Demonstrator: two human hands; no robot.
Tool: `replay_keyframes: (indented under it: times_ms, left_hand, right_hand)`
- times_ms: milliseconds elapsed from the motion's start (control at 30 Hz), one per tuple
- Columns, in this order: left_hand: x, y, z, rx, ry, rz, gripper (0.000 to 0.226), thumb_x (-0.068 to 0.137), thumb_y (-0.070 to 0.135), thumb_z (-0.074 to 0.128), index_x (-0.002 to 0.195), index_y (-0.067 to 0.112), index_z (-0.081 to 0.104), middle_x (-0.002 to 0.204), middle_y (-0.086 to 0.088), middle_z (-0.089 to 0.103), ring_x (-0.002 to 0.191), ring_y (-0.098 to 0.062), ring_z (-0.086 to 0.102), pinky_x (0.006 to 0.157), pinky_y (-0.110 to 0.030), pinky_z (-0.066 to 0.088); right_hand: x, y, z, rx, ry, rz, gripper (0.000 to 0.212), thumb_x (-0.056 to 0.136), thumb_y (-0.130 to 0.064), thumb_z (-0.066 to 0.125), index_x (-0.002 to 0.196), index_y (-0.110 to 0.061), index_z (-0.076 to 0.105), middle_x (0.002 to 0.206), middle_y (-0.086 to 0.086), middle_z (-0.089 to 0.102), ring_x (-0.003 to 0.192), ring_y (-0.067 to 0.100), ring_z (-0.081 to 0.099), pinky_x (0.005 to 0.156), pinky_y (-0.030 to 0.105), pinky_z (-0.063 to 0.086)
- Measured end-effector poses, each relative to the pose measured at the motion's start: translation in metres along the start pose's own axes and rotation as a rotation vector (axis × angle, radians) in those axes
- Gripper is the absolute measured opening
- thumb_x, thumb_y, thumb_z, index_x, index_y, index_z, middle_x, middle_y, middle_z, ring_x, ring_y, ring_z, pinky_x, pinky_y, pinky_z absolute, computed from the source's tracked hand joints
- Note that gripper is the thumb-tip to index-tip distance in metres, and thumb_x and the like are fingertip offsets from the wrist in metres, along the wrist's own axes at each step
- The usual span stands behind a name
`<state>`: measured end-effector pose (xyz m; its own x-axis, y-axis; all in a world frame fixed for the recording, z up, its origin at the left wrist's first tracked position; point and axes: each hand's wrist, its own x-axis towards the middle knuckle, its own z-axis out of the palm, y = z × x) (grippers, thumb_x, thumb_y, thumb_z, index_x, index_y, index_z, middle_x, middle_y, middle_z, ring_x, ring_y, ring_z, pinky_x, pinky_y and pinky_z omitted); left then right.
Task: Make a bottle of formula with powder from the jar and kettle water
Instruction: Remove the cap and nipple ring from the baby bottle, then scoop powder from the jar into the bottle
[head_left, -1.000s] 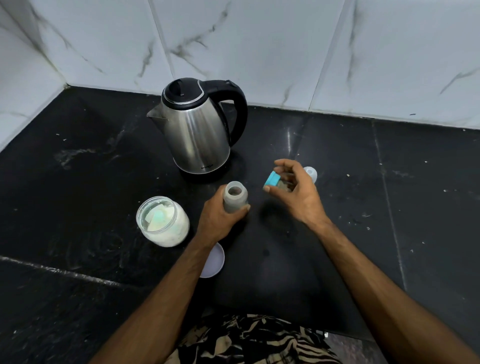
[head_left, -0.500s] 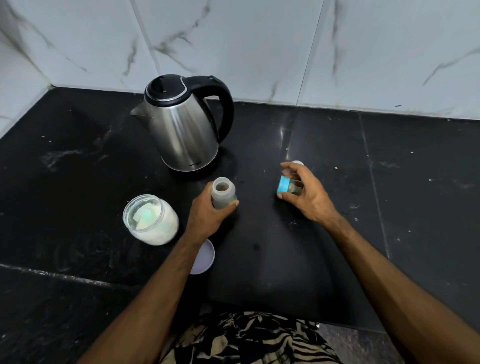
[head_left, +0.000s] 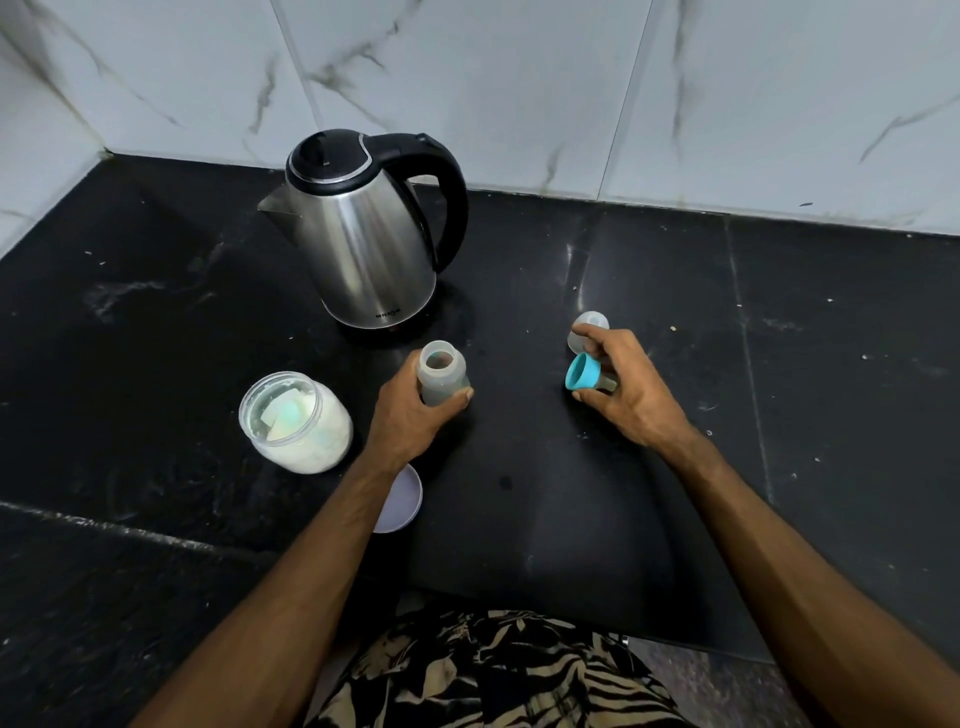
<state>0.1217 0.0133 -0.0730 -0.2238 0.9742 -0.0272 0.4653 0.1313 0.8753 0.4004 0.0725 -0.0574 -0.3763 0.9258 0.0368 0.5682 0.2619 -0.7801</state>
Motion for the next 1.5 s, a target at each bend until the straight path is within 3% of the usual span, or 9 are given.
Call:
replay_keyframes:
  times_ms: [100, 400, 733, 800, 933, 1067, 1300, 1400, 1500]
  left_hand:
    - [-0.001, 0.002, -0.001, 0.001, -0.004, -0.008, 0.053, 0.074, 0.03, 0.083, 0.117, 0.03, 0.053, 0.108, 0.017, 0.061, 0.093, 0.012, 0.057, 0.079, -0.006, 0.041]
    - [-0.001, 0.005, -0.002, -0.034, -0.029, -0.01, 0.056, 0.073, 0.035, 0.083, 0.12, 0.029, 0.054, 0.113, 0.014, 0.062, 0.1, 0.005, 0.058, 0.084, -0.014, 0.045]
    - [-0.011, 0.007, -0.005, -0.096, -0.041, -0.029, 0.074, 0.069, 0.036, 0.086, 0.133, 0.027, 0.048, 0.125, 0.014, 0.058, 0.116, -0.006, 0.055, 0.097, -0.021, 0.044]
    - [-0.014, 0.007, -0.008, -0.111, -0.037, -0.035, 0.078, 0.07, 0.034, 0.086, 0.136, 0.024, 0.046, 0.131, 0.011, 0.057, 0.121, -0.006, 0.053, 0.104, -0.025, 0.042]
    - [-0.028, 0.006, -0.015, -0.143, -0.026, -0.035, 0.078, 0.073, 0.029, 0.084, 0.14, 0.022, 0.043, 0.134, 0.017, 0.054, 0.122, 0.007, 0.05, 0.108, -0.025, 0.038]
    - [-0.05, -0.001, -0.024, -0.192, -0.003, -0.073, 0.079, 0.078, 0.022, 0.08, 0.144, 0.017, 0.038, 0.143, 0.006, 0.05, 0.13, -0.003, 0.046, 0.108, -0.026, 0.037]
    - [-0.078, -0.009, -0.045, -0.23, 0.048, -0.116, 0.065, 0.082, 0.02, 0.077, 0.138, 0.025, 0.045, 0.135, 0.008, 0.056, 0.125, -0.001, 0.051, 0.102, -0.021, 0.041]
    - [-0.09, -0.013, -0.056, -0.244, 0.06, -0.099, 0.055, 0.084, 0.02, 0.075, 0.133, 0.019, 0.051, 0.123, 0.005, 0.064, 0.116, -0.004, 0.059, 0.099, -0.025, 0.047]
    - [-0.102, -0.02, -0.066, -0.227, 0.087, -0.082, 0.04, 0.085, 0.019, 0.074, 0.122, 0.016, 0.06, 0.108, 0.003, 0.071, 0.104, -0.009, 0.067, 0.093, -0.033, 0.053]
  right_hand:
    - [-0.001, 0.004, 0.0, -0.014, 0.008, -0.004, 0.078, 0.08, -0.003, 0.078, 0.141, -0.031, 0.039, 0.124, -0.013, 0.04, 0.119, 0.005, 0.047, 0.101, 0.022, 0.043]
    - [-0.004, 0.005, 0.003, -0.046, 0.013, 0.004, 0.075, 0.08, -0.001, 0.077, 0.141, -0.023, 0.039, 0.129, -0.01, 0.036, 0.116, 0.007, 0.045, 0.086, -0.003, 0.037]
    - [-0.011, 0.0, 0.007, -0.072, 0.012, -0.016, 0.082, 0.075, -0.008, 0.082, 0.141, -0.03, 0.038, 0.132, -0.01, 0.036, 0.12, 0.01, 0.045, 0.106, 0.032, 0.043]
    - [-0.012, -0.004, 0.009, -0.074, 0.028, -0.015, 0.081, 0.075, -0.013, 0.083, 0.141, -0.029, 0.038, 0.134, -0.009, 0.036, 0.121, 0.01, 0.044, 0.106, 0.03, 0.043]
    - [-0.014, -0.026, 0.015, -0.076, 0.218, -0.041, 0.064, 0.08, -0.023, 0.08, 0.135, -0.018, 0.048, 0.126, -0.01, 0.041, 0.114, 0.0, 0.042, 0.094, 0.002, 0.032]
    - [-0.015, -0.055, 0.032, -0.061, 0.366, -0.118, 0.039, 0.085, -0.023, 0.075, 0.119, -0.016, 0.057, 0.114, -0.004, 0.055, 0.105, 0.005, 0.052, 0.09, 0.017, 0.043]
    - [-0.014, -0.094, 0.08, -0.028, 0.257, -0.229, 0.02, 0.085, -0.022, 0.074, 0.095, -0.017, 0.058, 0.09, -0.002, 0.058, 0.081, 0.017, 0.056, 0.072, 0.037, 0.052]
    - [-0.015, -0.11, 0.098, -0.029, 0.15, -0.218, 0.019, 0.084, -0.023, 0.075, 0.09, -0.022, 0.056, 0.084, -0.004, 0.058, 0.075, 0.013, 0.055, 0.068, 0.032, 0.05]
    - [-0.015, -0.124, 0.114, -0.035, 0.084, -0.23, 0.022, 0.083, -0.023, 0.076, 0.087, -0.025, 0.054, 0.078, -0.009, 0.056, 0.069, 0.006, 0.051, 0.065, 0.013, 0.041]
